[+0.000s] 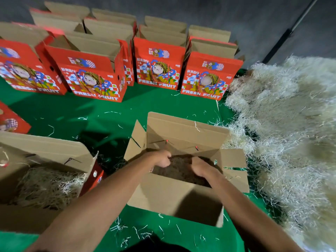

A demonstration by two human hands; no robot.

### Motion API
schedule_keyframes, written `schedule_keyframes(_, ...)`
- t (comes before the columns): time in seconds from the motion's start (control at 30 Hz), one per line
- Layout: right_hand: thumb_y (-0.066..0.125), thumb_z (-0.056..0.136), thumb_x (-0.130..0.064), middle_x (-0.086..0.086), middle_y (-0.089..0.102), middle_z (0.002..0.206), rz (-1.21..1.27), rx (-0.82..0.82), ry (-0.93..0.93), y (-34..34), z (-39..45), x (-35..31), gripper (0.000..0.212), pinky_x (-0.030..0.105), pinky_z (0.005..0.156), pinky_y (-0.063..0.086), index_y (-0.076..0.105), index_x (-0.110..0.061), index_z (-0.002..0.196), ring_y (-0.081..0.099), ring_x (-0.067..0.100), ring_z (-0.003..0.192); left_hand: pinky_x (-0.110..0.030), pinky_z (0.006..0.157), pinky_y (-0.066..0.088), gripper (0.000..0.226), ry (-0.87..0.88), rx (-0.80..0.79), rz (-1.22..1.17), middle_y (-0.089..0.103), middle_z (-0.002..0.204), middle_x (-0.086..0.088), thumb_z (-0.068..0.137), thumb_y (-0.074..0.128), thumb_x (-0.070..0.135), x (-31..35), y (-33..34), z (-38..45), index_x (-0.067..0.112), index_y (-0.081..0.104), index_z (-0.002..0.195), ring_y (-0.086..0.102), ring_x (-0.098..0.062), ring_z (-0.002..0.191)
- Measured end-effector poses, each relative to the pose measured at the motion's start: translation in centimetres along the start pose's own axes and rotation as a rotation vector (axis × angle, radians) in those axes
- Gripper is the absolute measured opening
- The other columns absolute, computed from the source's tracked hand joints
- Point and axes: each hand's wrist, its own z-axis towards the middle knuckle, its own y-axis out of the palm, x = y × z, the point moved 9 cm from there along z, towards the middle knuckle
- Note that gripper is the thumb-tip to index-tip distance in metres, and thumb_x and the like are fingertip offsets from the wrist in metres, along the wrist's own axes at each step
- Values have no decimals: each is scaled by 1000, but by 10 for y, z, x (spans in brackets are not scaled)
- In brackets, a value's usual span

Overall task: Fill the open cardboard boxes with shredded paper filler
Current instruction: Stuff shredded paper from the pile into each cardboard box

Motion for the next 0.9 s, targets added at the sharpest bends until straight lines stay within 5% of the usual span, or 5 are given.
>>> schedule_keyframes(0.17,48,96,-27,11,53,143,-106,10,-117,-19,-30,-20,46,29,102,41,52,-16,140,52,28,129,-27,90,44,41,53,144,-94,57,138,-6,98,51,23,-2,-20,-30,22,55,138,59,-25,118)
schedule_keyframes(0.37,52,98,-26,3,68,81,-11,331,-301,-68,-79,-46,22,27,65,44,60,-21,78,64,22,75,-35,93,52,27,313,463,-148,67,121,8,99,51,33,31,-62,-101,31,62,124,65,-14,100)
schedule_keyframes(0.53,61,88,-26,0,69,77,44,335,-471,-51,-128,-61,10,30,61,45,65,-18,83,64,20,73,-33,68,52,18,374,462,-81,69,84,3,93,55,26,46,-42,-127,33,61,78,68,-26,80)
schedule_keyframes(0.7,69,76,-67,0,69,102,-107,39,-532,9,-161,-53,57,32,81,55,57,-24,111,65,19,90,-35,70,53,17,399,397,-83,70,77,3,88,56,27,38,-6,-130,22,67,76,65,-21,78)
schedule_keyframes(0.9,58,56,-90,3,49,133,-527,328,-561,27,-177,-36,115,44,114,34,32,-16,140,47,24,124,-43,94,52,16,418,439,-194,72,99,10,92,57,33,29,11,-144,27,72,93,67,-12,95)
